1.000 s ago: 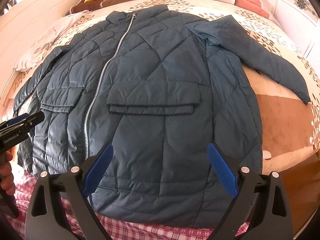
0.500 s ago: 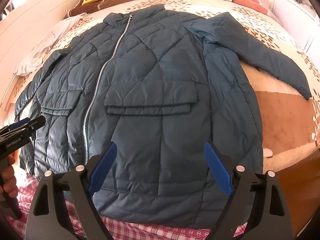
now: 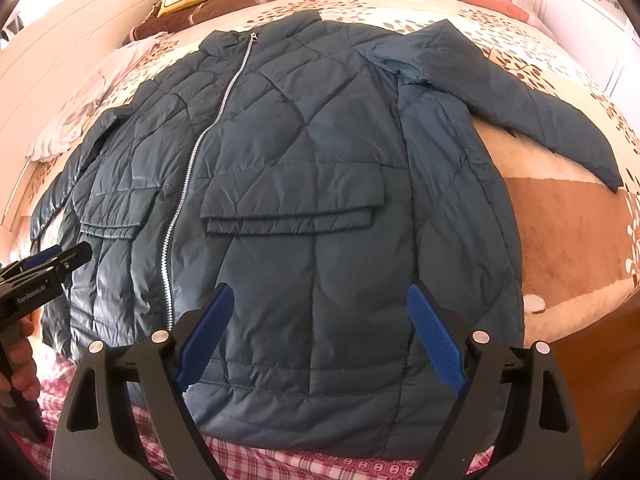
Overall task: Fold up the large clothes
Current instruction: 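Grasp the teal jacket sleeve with the right tool, then fold the held sleeve across the jacket body and open the right tool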
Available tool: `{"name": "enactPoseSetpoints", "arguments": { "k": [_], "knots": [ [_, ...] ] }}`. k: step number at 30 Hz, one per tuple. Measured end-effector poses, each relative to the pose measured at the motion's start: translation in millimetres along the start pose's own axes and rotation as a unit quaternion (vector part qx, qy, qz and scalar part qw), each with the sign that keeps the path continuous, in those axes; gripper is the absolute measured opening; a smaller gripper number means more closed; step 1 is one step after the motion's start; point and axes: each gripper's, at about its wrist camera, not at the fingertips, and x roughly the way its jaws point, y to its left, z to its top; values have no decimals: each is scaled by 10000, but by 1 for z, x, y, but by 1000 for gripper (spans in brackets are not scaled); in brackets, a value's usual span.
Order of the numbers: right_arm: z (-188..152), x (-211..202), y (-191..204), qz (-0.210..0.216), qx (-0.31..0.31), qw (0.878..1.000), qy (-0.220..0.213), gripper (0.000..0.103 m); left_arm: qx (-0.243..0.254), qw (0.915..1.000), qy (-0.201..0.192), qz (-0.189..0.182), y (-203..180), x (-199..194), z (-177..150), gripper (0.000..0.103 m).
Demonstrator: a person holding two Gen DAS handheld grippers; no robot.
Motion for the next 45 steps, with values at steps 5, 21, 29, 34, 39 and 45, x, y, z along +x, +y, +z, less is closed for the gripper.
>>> {"name": "enactPoseSetpoints", "arguments": {
  "k": [5, 21, 29, 34, 39, 45],
  "knots": [
    [9, -8, -16, -30, 175, 9997, -163, 86, 59, 10000, -29, 26, 0, -1, 4, 77],
    [73, -17, -233, -116, 3165, 9461, -679, 64, 734, 9966, -361, -81, -38, 0, 59, 79],
    [67, 22, -322, 249, 4810, 8738, -669, 53, 748, 9965, -339, -138, -50, 12, 76, 79],
    [62, 30, -353, 511, 5419, 8326, -1022, 53, 738, 9969, -240, -124, -50, 22, 75, 79],
    [63, 41, -372, 443, 5716, 8099, -1242, 30, 692, 9974, -130, -170, -49, 28, 73, 79],
    [89, 6, -354, 15, 5093, 8442, -1670, 6, 583, 9979, -195, -204, -37, 27, 72, 79]
  ]
}}
